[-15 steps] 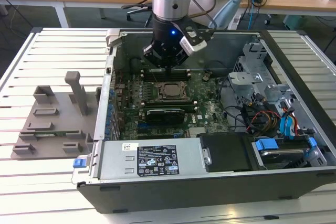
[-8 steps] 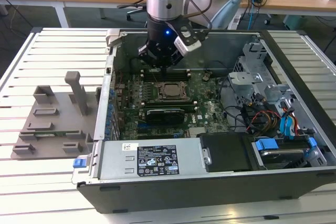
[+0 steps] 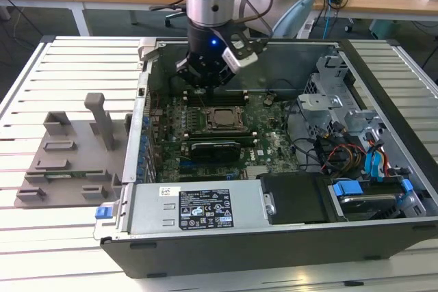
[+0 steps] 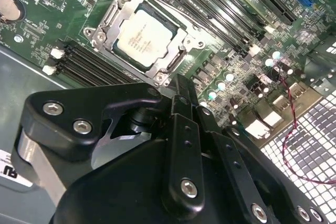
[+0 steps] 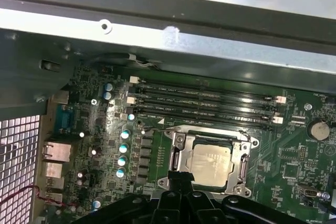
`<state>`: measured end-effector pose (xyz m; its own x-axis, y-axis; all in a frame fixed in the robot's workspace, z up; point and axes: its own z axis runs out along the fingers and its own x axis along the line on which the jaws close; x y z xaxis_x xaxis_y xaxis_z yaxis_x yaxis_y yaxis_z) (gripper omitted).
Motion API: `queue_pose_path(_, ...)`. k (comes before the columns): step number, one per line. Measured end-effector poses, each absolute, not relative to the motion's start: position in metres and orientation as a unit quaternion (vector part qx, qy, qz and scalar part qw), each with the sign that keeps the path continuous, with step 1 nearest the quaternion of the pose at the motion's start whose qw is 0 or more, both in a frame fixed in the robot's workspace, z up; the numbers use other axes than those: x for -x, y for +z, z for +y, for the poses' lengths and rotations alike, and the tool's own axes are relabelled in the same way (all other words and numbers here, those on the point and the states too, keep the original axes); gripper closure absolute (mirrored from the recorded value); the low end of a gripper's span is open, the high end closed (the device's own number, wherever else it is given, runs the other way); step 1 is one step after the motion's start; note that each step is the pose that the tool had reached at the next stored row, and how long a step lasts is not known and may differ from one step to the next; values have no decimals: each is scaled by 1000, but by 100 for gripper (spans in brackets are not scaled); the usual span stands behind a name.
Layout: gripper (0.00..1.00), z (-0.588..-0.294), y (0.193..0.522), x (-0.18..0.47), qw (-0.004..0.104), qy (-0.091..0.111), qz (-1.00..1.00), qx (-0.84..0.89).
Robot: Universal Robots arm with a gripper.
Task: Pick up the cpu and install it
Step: 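Install the first cpu locking lever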
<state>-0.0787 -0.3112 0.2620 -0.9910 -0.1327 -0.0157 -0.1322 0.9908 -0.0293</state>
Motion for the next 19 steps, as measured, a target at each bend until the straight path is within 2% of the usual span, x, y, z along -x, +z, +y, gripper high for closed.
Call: queue_pose_path(19,89,-311,262,96,9,-14,998,66)
